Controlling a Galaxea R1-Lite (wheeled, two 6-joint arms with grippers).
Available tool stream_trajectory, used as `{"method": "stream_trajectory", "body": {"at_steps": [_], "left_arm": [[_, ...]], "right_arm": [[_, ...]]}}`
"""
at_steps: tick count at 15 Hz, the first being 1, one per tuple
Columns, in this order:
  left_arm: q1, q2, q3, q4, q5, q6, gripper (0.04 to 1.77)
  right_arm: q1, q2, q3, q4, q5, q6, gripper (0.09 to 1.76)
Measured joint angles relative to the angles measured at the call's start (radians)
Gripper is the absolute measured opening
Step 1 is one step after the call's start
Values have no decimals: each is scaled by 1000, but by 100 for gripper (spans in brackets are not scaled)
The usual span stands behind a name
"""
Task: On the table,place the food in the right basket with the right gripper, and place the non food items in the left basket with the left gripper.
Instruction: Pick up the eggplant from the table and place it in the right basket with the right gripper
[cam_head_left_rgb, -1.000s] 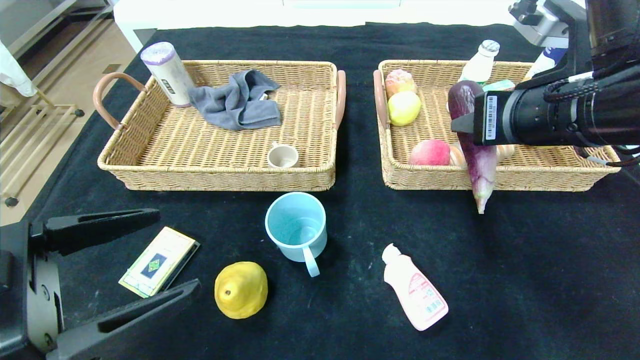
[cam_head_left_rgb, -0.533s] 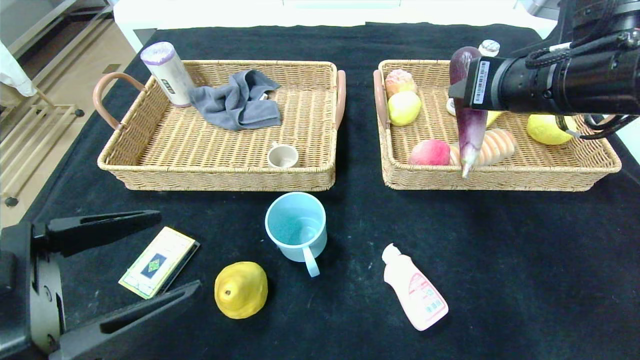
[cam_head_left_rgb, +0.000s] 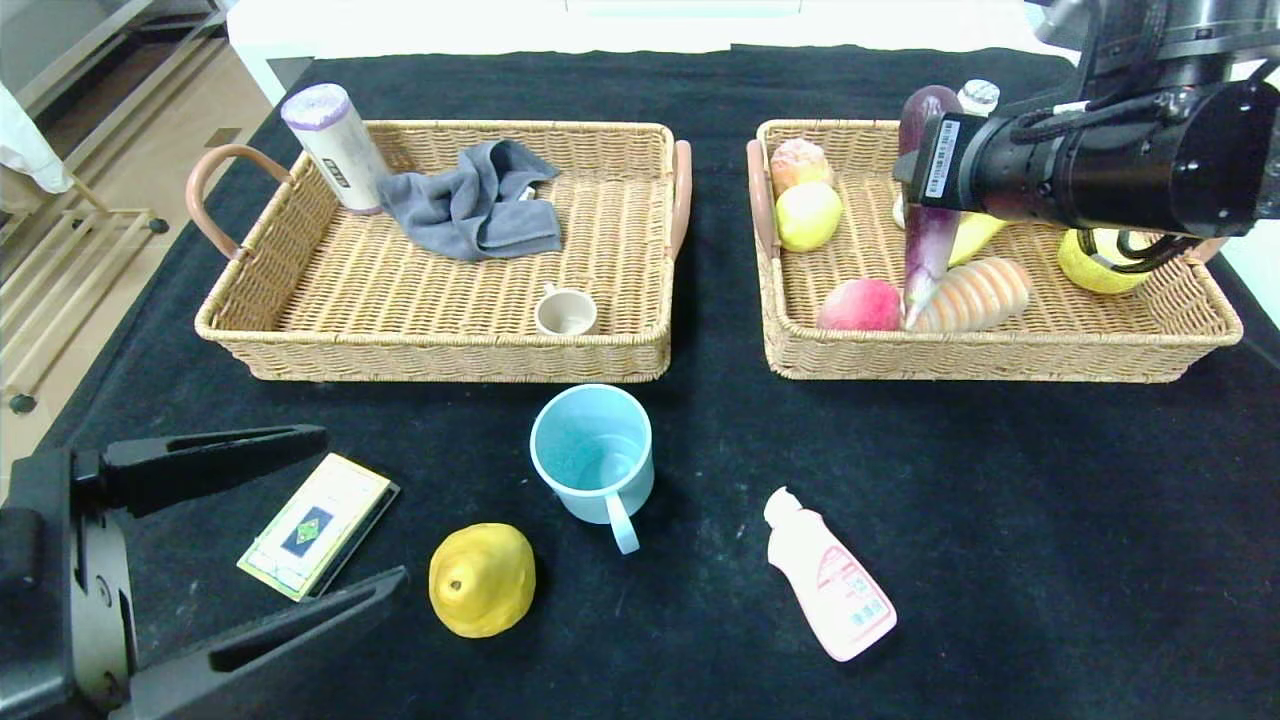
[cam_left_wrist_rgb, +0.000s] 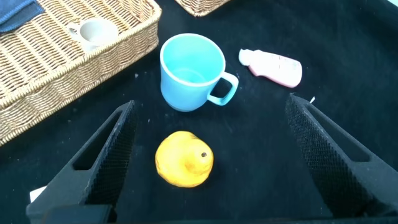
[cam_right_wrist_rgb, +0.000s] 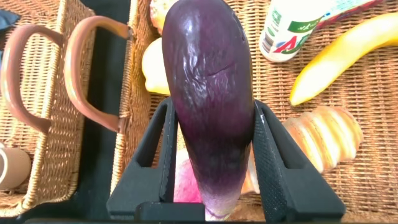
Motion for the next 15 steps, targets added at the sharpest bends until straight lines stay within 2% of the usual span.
{"method": "stream_trajectory", "body": {"at_steps": [4, 10, 15], "left_arm": [[0, 1, 0, 0, -1, 0, 172], [0, 1, 4, 0, -1, 8, 172], [0, 1, 5, -1, -1, 9, 172]], "right_arm": [[-2, 17, 2, -1, 2, 1, 80], [-2, 20, 4, 2, 0, 0, 126], [1, 13, 11, 13, 1, 1, 147]]}}
